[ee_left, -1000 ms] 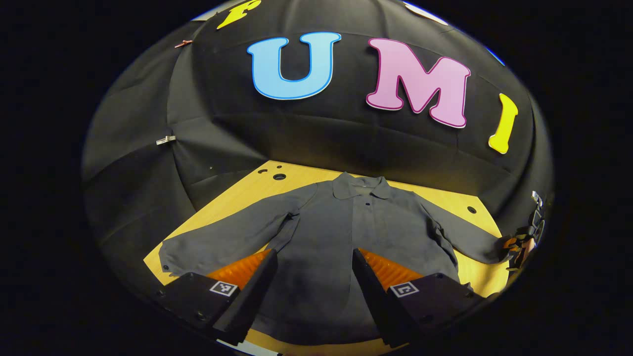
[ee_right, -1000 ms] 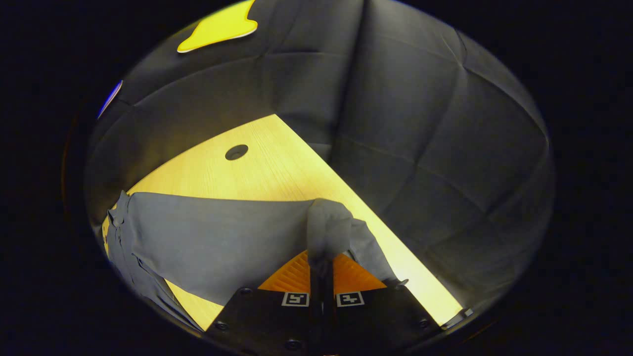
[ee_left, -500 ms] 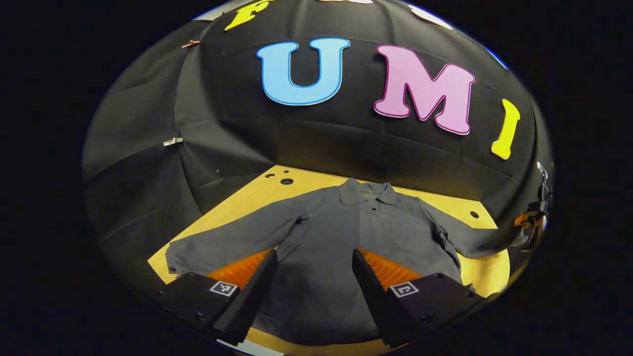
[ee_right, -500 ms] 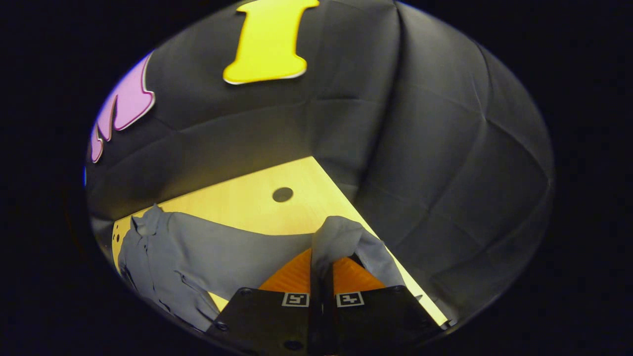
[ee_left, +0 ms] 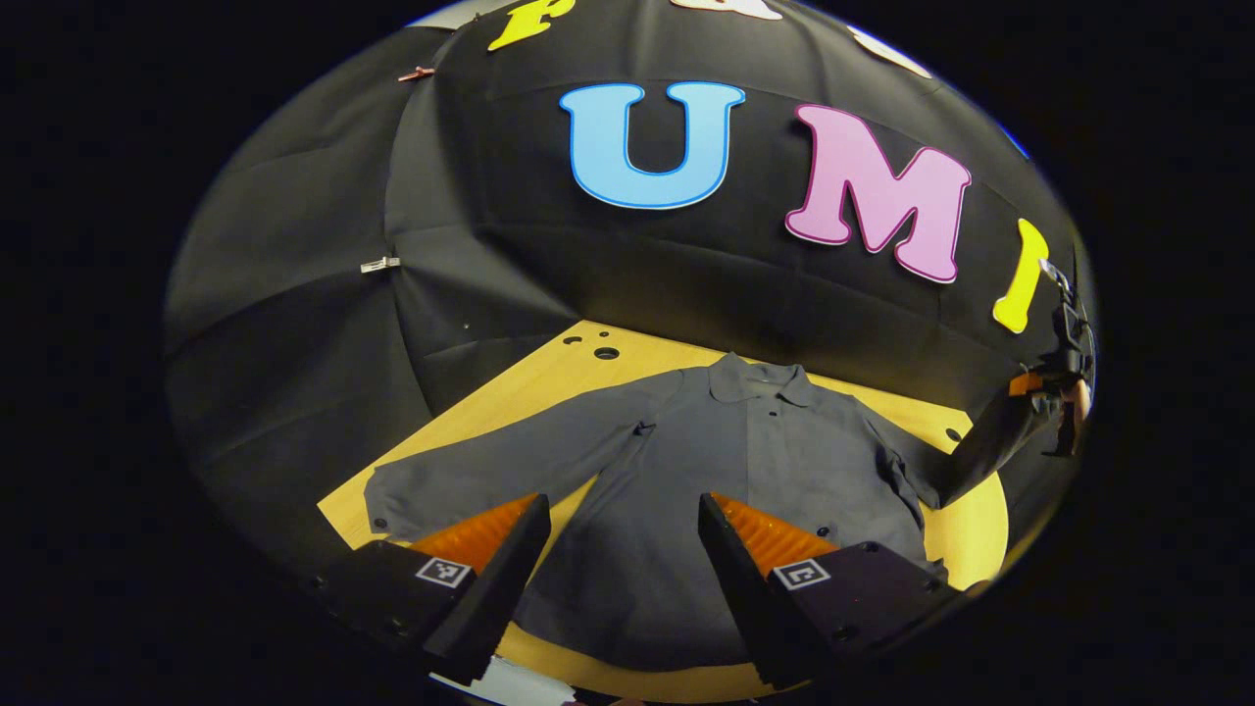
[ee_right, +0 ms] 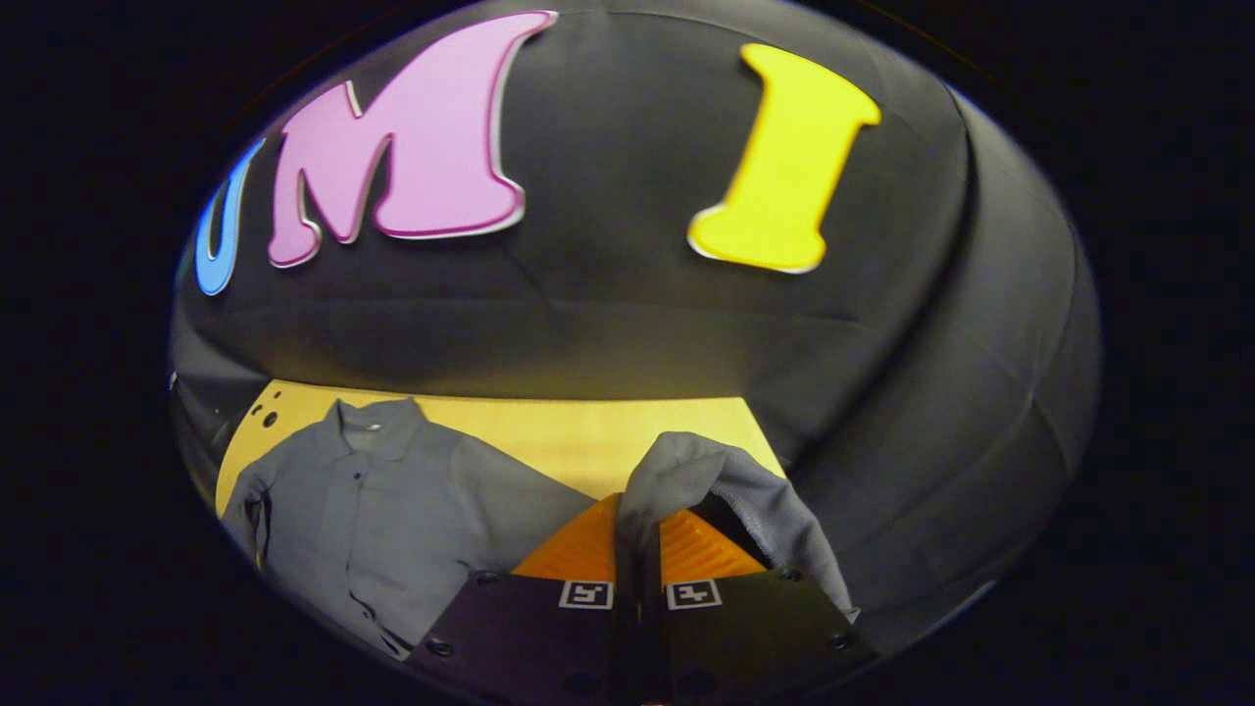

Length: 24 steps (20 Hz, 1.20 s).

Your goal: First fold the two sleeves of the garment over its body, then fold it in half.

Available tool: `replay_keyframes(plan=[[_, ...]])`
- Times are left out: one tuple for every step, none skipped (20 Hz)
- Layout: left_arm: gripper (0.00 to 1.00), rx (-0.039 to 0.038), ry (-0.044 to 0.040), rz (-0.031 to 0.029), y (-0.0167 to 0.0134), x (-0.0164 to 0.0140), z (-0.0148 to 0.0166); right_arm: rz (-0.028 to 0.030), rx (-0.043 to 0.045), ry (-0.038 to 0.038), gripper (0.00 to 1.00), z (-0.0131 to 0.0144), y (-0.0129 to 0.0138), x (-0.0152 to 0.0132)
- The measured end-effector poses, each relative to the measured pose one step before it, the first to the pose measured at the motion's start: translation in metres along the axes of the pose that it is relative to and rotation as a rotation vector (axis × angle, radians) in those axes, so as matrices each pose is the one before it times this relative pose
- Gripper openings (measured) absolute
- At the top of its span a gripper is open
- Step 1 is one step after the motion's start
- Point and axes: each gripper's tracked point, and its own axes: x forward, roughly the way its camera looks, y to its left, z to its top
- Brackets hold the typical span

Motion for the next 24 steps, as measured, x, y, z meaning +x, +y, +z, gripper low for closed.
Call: replay_keyframes(plan=[[0.96, 0.01794, -0.00308, 0.00744, 0.00631, -0.00109, -0.00012, 0.02859, -0.01104, -0.00839, 0.05, 0.0066, 0.02401, 0.00327], [0.96, 0.01564, -0.00426, 0.00529, 0.00531, -0.00171, -0.00127, 0.03028, -0.01119, -0.00559, 0.05, 0.00373, 0.02135, 0.00149], [0.96, 0.00446, 0.00001, 0.00089, 0.00405, -0.00197, -0.00048, 0.02757, -0.01564, -0.00253, 0.05, 0.00371, 0.02138, 0.0027], [0.96, -0.00448, 0.00286, -0.00298, 0.00241, -0.00183, -0.00273, 0.02916, -0.01569, -0.00163, 0.05, 0.00191, 0.02271, 0.0031], [0.96, -0.00593, 0.003, -0.00327, 0.00239, -0.00322, -0.00183, 0.02709, -0.0164, 0.00149, 0.05, 0.00047, 0.02241, 0.00356], [0.96, -0.00046, -0.00068, 0.00478, 0.00483, -0.00214, -0.00228, 0.02374, -0.01722, 0.0073, 0.05, 0.00021, 0.0228, 0.00431], [0.96, 0.0039, -0.00454, 0.01088, 0.00682, -0.00187, 0.00027, 0.02722, -0.01741, 0.00835, 0.05, -0.0016, 0.02347, 0.00511], [0.96, 0.00218, -0.00145, 0.01254, 0.00787, -0.00068, -0.00113, 0.02771, -0.01637, 0.00414, 0.05, 0.00001, 0.02256, 0.00251], [0.96, -0.00584, 0.00146, 0.01478, 0.00925, -0.00116, -0.0007, 0.02882, -0.01835, 0.00112, 0.05, 0.00091, 0.02289, 0.00501], [0.96, -0.01459, 0.00382, 0.01433, 0.00897, -0.00046, -0.00251, 0.02845, -0.01959, 0.00177, 0.05, 0.001, 0.02325, 0.00733], [0.96, -0.01633, 0.00545, 0.01257, 0.00789, -0.0006, -0.00168, 0.02678, -0.0198, 0.00293, 0.05, 0.00062, 0.02186, 0.00543], [0.96, -0.01409, 0.00527, 0.01434, 0.00791, -0.00112, -0.00184, 0.02636, -0.02042, 0.00669, 0.05, -0.00112, 0.02087, 0.00401], [0.96, -0.01044, 0.00205, 0.0165, 0.00896, -0.00066, -0.00095, 0.02715, -0.01686, 0.0075, 0.05, 0.00032, 0.02108, 0.00511], [0.96, -0.0088, 0.00226, 0.01499, 0.00774, -0.00033, -0.00182, 0.02577, -0.01643, 0.00656, 0.05, -0.00119, 0.02209, 0.00748], [0.96, -0.00889, 0.00071, 0.01518, 0.00738, -0.00045, -0.00115, 0.02356, -0.01602, 0.00642, 0.05, -0.00117, 0.0203, 0.0074], [0.92, -0.00914, 0.00193, 0.01321, 0.00748, 0.0, -0.00082, 0.02304, -0.01285, 0.00926, 0.05, -0.00122, 0.02017, 0.00618], [0.96, -0.00806, 0.00469, 0.01338, 0.00666, -0.00001, -0.00205, 0.01996, -0.01104, 0.01051, 0.05, -0.00163, 0.01868, 0.00572], [0.96, -0.00915, 0.0047, 0.01191, 0.00559, 0.00055, -0.00072, 0.02144, -0.00695, 0.00844, 0.05, -0.0011, 0.01678, 0.00321], [0.96, -0.0114, 0.00404, 0.01213, 0.00562, -0.00053, -0.00181, 0.01886, -0.00363, 0.00604, 0.05, -0.00081, 0.01688, 0.00513], [0.96, -0.0122, 0.00446, 0.00942, 0.0053, 0.00003, -0.00083, 0.01566, -0.00307, 0.00999, 0.05, -0.00258, 0.01545, 0.01084], [0.96, -0.01111, 0.00406, 0.00763, 0.00479, 0.00068, -0.00216, 0.01153, -0.00135, 0.00997, 0.05, -0.00195, 0.01398, 0.00883], [0.96, -0.00786, 0.00367, 0.00844, 0.00463, -0.00034, -0.00099, 0.01169, -0.00049, 0.01195, 0.05, -0.00366, 0.0115, 0.00988], [0.96, -0.00668, 0.0047, 0.00606, 0.00397, 0.00113, -0.00302, 0.01252, 0.0006, 0.01335, 0.05, -0.00419, 0.01062, 0.00772], [0.96, -0.01379, 0.00929, 0.0009, 0.00202, 0.00135, -0.00213, 0.0081, 0.00009, 0.01966, 0.05, -0.00588, 0.00925, 0.00379]])
